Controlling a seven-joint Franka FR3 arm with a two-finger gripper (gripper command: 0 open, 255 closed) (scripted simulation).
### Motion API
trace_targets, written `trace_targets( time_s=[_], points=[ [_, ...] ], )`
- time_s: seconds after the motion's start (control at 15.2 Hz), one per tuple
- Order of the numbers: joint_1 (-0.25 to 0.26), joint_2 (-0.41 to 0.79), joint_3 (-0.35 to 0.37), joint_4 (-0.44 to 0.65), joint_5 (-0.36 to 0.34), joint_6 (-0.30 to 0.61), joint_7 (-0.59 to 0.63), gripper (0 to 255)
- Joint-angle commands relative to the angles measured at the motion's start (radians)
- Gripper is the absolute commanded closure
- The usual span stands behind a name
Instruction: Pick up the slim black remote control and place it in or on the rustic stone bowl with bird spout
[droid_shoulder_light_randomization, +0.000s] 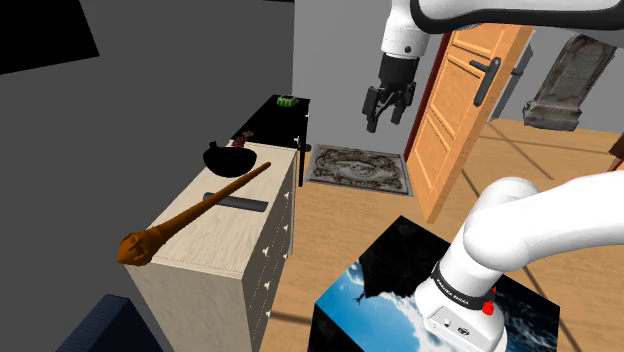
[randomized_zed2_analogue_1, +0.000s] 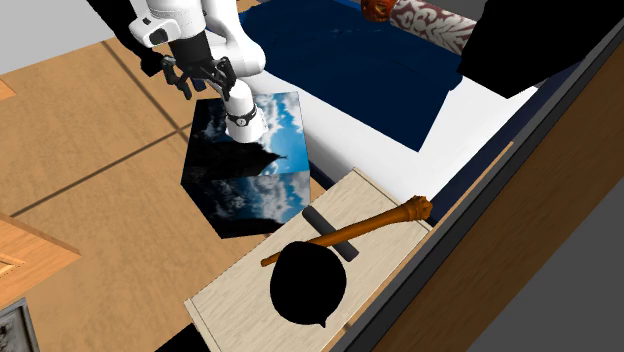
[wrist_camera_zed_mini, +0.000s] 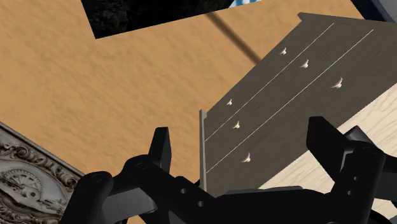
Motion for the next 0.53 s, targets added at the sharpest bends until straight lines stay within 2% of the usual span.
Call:
trace_targets(
  time_s=[0.0, 0.46],
  points=[
    [0.0, 0.0, 0.0, 0.0, 0.0, 0.0, 0.0, 0],
    [0.064, 0.224, 0.013, 0.023, 0.03, 0.195, -0.072, 0]
  ],
)
